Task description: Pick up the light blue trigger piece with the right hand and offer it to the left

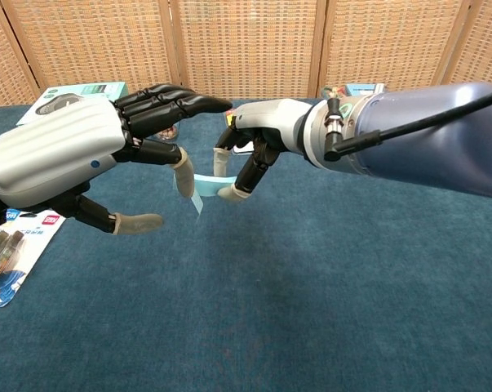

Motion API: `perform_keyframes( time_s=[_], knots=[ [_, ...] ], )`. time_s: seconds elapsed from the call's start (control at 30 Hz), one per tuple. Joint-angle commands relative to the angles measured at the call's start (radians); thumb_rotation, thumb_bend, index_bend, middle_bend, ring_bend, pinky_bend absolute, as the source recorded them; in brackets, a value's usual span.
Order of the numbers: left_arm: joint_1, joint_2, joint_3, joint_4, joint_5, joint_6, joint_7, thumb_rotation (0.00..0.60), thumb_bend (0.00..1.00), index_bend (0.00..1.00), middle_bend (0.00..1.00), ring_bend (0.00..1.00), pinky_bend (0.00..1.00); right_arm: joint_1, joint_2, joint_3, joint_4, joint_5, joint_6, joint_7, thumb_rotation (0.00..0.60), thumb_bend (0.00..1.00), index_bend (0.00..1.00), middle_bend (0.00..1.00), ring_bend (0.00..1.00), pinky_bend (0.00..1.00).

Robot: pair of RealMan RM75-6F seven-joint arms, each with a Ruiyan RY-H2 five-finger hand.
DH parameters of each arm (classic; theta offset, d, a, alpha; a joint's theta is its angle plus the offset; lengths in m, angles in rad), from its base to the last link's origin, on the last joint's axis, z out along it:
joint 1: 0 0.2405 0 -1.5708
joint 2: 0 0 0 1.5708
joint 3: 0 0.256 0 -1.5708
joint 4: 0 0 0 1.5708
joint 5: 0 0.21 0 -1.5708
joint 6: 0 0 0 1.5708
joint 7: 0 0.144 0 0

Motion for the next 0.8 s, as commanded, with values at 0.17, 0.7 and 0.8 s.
perform_keyframes(
  time_s=[0.17,0.7,0.8],
  knots=[
    [-0.012,-0.027,0.003,0.029,-0.019,0.007,0.002,0.600,0.26,0.49,0.00,0.00,0.00,0.004,0.005,-0.008,-0.005,-0.005,0.010,-0.001,0.600,0.57,0.58,0.07,0.00,0.00],
    [0.020,0.026,-0.008,0.054,-0.086,0.113,-0.040,0.600,0.26,0.49,0.13,0.15,0.09,0.003,0.026,-0.019,0.000,-0.003,0.020,0.008,0.600,0.57,0.59,0.07,0.00,0.00],
    [0.014,0.049,-0.007,0.050,-0.081,0.117,-0.026,0.600,0.26,0.49,0.43,0.56,0.48,0.004,0.025,-0.021,0.005,-0.002,0.019,0.009,0.600,0.57,0.59,0.07,0.00,0.00]
  ],
)
